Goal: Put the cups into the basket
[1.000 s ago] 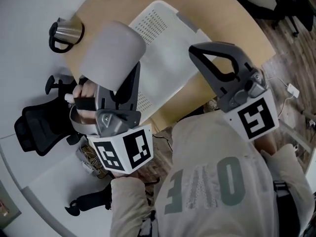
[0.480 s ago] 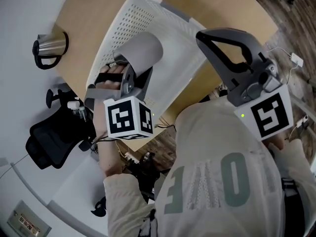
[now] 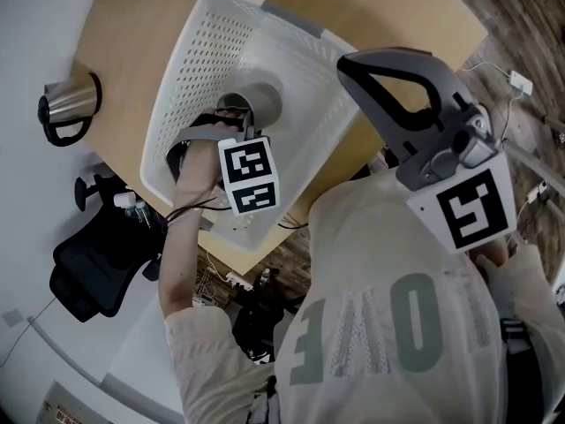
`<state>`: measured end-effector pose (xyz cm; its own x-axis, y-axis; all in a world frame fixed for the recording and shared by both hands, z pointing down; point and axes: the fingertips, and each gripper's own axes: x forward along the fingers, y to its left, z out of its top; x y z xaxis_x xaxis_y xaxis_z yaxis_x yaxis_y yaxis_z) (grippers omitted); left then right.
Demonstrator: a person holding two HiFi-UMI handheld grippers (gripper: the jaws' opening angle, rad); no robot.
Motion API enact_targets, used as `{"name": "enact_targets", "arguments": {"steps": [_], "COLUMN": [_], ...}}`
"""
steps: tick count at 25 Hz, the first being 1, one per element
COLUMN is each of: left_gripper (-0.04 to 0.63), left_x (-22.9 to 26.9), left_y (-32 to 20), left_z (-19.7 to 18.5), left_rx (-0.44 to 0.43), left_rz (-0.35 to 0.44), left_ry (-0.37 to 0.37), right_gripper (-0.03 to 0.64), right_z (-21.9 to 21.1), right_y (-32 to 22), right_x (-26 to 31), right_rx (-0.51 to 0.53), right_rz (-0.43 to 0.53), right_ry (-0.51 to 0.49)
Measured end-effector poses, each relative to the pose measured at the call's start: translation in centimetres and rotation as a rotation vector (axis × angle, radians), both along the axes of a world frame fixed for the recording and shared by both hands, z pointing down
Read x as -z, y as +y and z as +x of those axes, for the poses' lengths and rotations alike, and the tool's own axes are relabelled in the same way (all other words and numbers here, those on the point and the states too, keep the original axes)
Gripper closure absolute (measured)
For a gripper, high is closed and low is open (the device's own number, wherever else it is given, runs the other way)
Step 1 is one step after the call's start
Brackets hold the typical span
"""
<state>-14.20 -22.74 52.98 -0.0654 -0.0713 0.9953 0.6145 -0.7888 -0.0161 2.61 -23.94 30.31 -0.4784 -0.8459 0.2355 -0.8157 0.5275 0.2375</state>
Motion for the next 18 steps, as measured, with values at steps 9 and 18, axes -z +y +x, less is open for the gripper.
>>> {"name": "enact_targets", "arguments": {"steps": [9, 18], "left_gripper": [0.541, 0.540], "left_x": [-2.7, -4.7], "left_y": [-0.1, -0.8], "left_z": [-1.6, -3.0], "left_rx": [-0.077, -0.198], "left_rz": [0.034, 0.138], "left_ry": [-0.117, -0.202], "right_gripper": [0.618, 0.618], "right_z": [0.6, 0.9], "right_y": [0.6, 1.3], "right_x": [-0.9, -1.1], "right_rx": [-0.022, -0.030], "right_rz": [-0.030, -0.041], "right_ry": [0.044, 0.042]}}
